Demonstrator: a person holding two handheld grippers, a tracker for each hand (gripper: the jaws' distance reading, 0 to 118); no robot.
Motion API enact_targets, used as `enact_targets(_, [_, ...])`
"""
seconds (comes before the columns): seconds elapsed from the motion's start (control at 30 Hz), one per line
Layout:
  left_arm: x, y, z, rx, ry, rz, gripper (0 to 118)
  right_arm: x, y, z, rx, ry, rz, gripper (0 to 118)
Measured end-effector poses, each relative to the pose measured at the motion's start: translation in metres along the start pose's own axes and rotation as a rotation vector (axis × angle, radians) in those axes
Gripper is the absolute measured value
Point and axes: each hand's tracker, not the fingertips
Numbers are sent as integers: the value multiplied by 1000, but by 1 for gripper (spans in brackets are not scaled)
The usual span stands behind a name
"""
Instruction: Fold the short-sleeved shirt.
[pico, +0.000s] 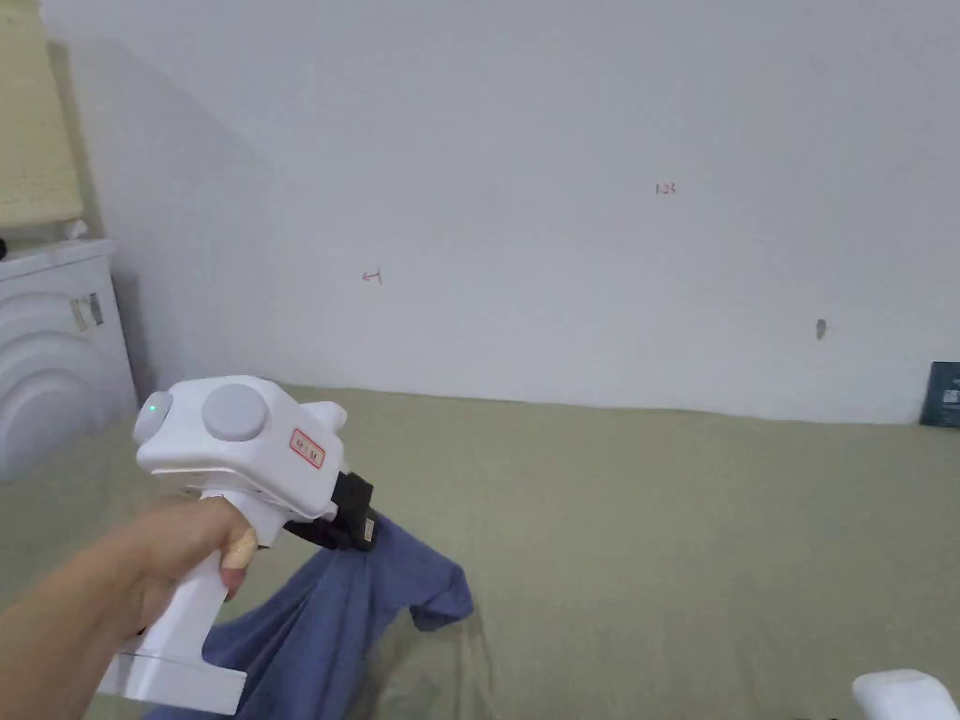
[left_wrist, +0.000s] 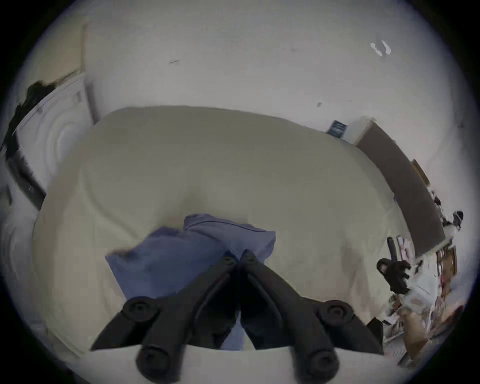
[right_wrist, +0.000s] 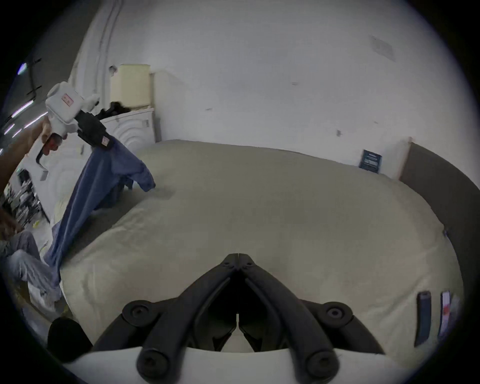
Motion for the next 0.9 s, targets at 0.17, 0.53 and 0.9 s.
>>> enact_targets(0.17, [121, 32, -47, -22, -117, -156, 0, 68, -12, 40, -18, -148, -69, 0])
enact_targets(0.53, [369, -2, -170, -213, -479, -361, 0, 158, -53, 104, -70, -389, -211, 0])
enact_targets(0.9, [362, -46, -173, -271, -482, -303, 87, 162, -71, 100, -124, -408, -274, 0])
